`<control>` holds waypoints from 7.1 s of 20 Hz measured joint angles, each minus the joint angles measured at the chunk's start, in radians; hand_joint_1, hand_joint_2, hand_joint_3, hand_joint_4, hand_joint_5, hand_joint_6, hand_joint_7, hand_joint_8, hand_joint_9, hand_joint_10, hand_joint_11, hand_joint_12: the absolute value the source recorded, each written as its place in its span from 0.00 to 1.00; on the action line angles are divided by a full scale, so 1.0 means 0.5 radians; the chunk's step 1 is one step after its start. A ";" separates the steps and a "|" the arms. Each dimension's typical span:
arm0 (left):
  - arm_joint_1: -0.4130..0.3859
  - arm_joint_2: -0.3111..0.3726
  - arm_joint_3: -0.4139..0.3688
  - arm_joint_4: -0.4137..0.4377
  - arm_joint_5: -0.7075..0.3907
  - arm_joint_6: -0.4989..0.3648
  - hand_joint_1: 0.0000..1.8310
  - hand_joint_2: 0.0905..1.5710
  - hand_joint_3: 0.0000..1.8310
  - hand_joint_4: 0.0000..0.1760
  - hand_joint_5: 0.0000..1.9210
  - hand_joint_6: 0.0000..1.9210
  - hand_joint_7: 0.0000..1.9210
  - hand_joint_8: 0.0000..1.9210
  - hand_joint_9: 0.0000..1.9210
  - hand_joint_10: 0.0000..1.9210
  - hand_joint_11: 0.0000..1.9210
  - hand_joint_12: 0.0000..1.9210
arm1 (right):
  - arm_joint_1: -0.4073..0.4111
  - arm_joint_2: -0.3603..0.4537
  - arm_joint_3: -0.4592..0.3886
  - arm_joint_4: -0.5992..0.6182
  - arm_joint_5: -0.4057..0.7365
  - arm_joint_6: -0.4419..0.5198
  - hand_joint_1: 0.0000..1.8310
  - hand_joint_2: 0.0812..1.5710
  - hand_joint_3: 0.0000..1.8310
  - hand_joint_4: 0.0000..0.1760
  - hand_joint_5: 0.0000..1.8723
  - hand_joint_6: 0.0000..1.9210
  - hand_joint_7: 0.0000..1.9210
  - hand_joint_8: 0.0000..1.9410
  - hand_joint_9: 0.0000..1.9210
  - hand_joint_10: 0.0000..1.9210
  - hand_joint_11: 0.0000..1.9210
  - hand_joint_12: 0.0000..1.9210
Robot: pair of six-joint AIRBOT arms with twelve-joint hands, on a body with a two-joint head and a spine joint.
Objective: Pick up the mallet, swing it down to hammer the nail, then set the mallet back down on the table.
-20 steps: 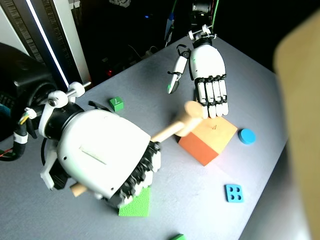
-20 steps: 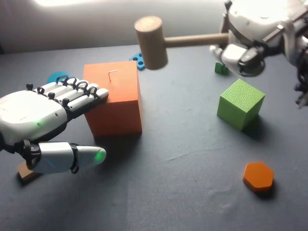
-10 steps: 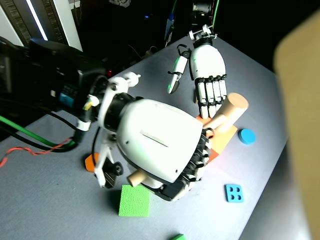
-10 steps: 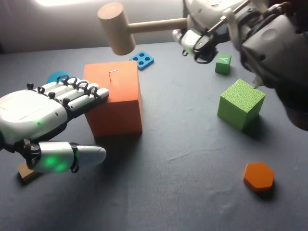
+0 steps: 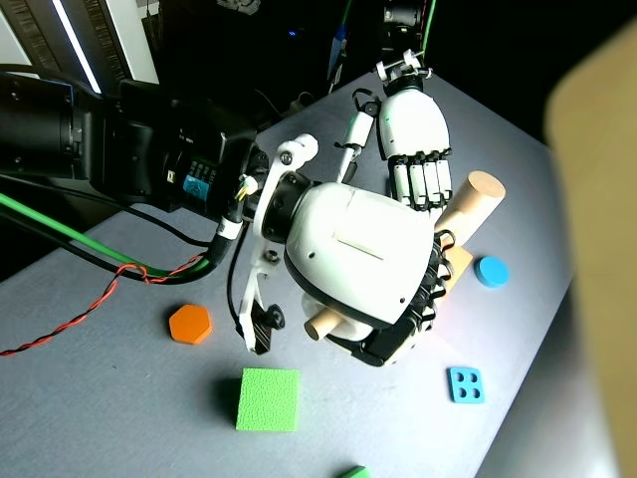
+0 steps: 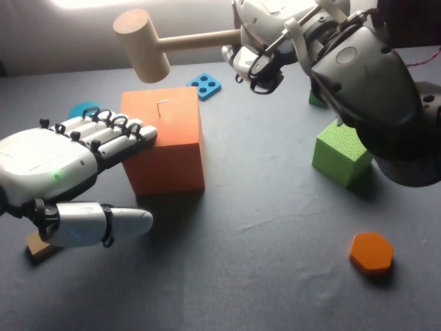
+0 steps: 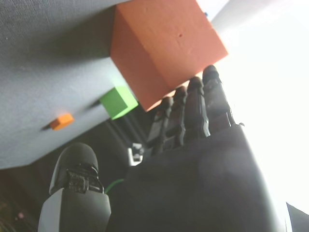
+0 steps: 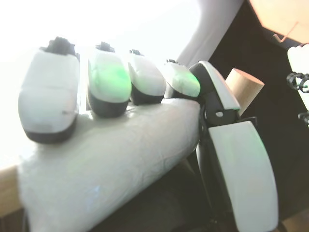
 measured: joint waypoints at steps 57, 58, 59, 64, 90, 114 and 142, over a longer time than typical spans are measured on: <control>-0.468 0.219 -0.079 0.473 0.335 -0.260 0.00 0.75 0.00 0.00 0.01 0.00 0.00 0.00 0.00 0.00 0.00 0.00 | -0.616 0.045 0.072 -1.309 -0.475 0.698 0.38 0.96 0.00 1.00 0.63 1.00 0.77 1.00 0.84 1.00 0.90 1.00; -0.489 0.232 -0.085 0.474 0.323 -0.260 0.00 0.75 0.00 0.00 0.01 0.00 0.00 0.00 0.00 0.00 0.00 0.00 | -0.616 0.042 0.074 -1.307 -0.471 0.696 0.38 0.96 0.00 1.00 0.63 1.00 0.77 1.00 0.84 1.00 0.90 1.00; -0.497 0.237 -0.090 0.473 0.318 -0.259 0.00 0.75 0.00 0.00 0.01 0.00 0.00 0.00 0.00 0.00 0.00 0.00 | -0.616 0.038 0.073 -1.308 -0.466 0.691 0.38 0.96 0.00 1.00 0.63 1.00 0.77 1.00 0.84 1.00 0.90 1.00; -0.529 0.237 -0.110 0.480 0.349 -0.260 0.00 0.74 0.00 0.00 0.00 0.00 0.00 0.00 0.00 0.00 0.00 0.00 | -0.616 0.037 0.073 -1.308 -0.462 0.684 0.37 0.96 0.00 1.00 0.62 1.00 0.75 1.00 0.83 1.00 0.89 1.00; -0.580 0.249 -0.130 0.474 0.445 -0.260 0.00 0.75 0.00 0.00 0.00 0.00 0.00 0.00 0.00 0.00 0.00 0.00 | -0.623 -0.024 0.083 -1.234 -0.437 0.652 0.37 0.96 0.00 1.00 0.63 1.00 0.76 1.00 0.83 1.00 0.89 1.00; -0.587 0.249 -0.136 0.474 0.472 -0.260 0.00 0.74 0.00 0.00 0.00 0.00 0.00 0.00 0.00 0.00 0.00 0.00 | -0.639 -0.005 0.057 -1.246 -0.509 0.609 0.24 0.82 0.00 0.00 0.35 0.28 0.39 0.31 0.36 0.35 0.26 0.59; -0.623 0.253 -0.189 0.473 0.516 -0.259 0.00 0.74 0.00 0.00 0.07 0.00 0.06 0.00 0.04 0.00 0.01 0.01 | -0.279 1.273 -1.034 -0.227 -0.799 0.039 0.33 0.72 0.00 0.00 0.36 0.04 0.37 0.03 0.34 0.02 0.14 0.48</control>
